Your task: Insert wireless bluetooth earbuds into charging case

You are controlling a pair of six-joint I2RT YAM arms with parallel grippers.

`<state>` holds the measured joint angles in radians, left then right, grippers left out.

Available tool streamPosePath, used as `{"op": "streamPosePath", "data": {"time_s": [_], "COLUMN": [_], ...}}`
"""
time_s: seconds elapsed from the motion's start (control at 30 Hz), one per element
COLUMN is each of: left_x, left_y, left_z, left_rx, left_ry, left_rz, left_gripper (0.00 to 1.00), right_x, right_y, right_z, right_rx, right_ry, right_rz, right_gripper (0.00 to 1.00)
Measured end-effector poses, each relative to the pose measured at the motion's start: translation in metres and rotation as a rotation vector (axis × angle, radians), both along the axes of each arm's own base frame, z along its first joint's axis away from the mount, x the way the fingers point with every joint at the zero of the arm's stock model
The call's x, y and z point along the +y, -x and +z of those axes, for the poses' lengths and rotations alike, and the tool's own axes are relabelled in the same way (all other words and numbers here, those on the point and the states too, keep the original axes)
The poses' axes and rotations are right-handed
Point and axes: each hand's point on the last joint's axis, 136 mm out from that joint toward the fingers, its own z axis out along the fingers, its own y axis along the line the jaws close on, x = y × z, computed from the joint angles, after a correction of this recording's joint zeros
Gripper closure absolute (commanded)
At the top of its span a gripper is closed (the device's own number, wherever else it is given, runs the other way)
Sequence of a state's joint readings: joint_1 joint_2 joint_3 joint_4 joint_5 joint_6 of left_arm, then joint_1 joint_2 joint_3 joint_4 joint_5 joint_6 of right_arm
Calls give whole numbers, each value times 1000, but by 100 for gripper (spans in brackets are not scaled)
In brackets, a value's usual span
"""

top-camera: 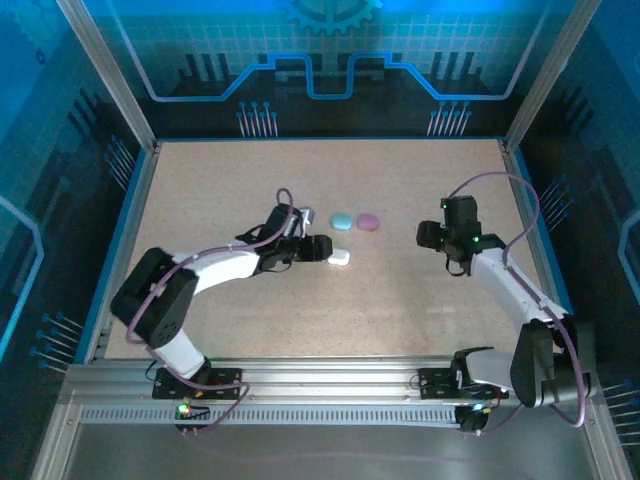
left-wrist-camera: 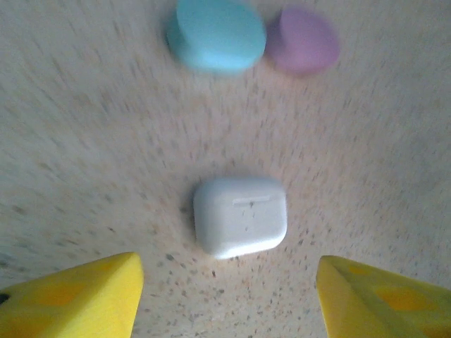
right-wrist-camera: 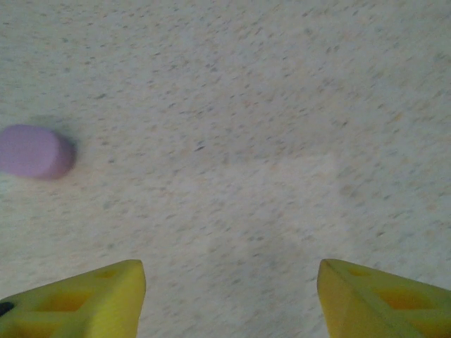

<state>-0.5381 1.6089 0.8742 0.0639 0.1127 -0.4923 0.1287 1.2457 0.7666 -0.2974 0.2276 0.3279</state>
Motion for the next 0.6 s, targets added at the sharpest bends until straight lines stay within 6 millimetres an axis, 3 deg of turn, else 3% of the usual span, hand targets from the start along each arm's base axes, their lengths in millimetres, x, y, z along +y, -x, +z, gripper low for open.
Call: {"op": "streamPosePath", "data": {"time_s": [0.13, 0.2, 0.43, 0.6], "left_x": [38, 60, 151, 197], "left_y": [-6, -7, 4, 17], "left_z": [42, 51, 47, 39], "left_rx": [-160, -203, -281, -310], "left_ry": [-44, -73, -233, -304], "left_rz": [97, 152, 378, 497], "left_gripper": [12, 9, 5, 5], "right_x": [-4, -3, 13, 25], "right_y": [-13, -22, -36, -48], "right_z": [-14, -19, -49, -36], "right_rx": [-26, -53, -119, -268], "right_ry": [91, 108, 119, 139], "right_rz": [55, 78, 200, 306], "right_gripper": [33, 33, 37, 33]}}
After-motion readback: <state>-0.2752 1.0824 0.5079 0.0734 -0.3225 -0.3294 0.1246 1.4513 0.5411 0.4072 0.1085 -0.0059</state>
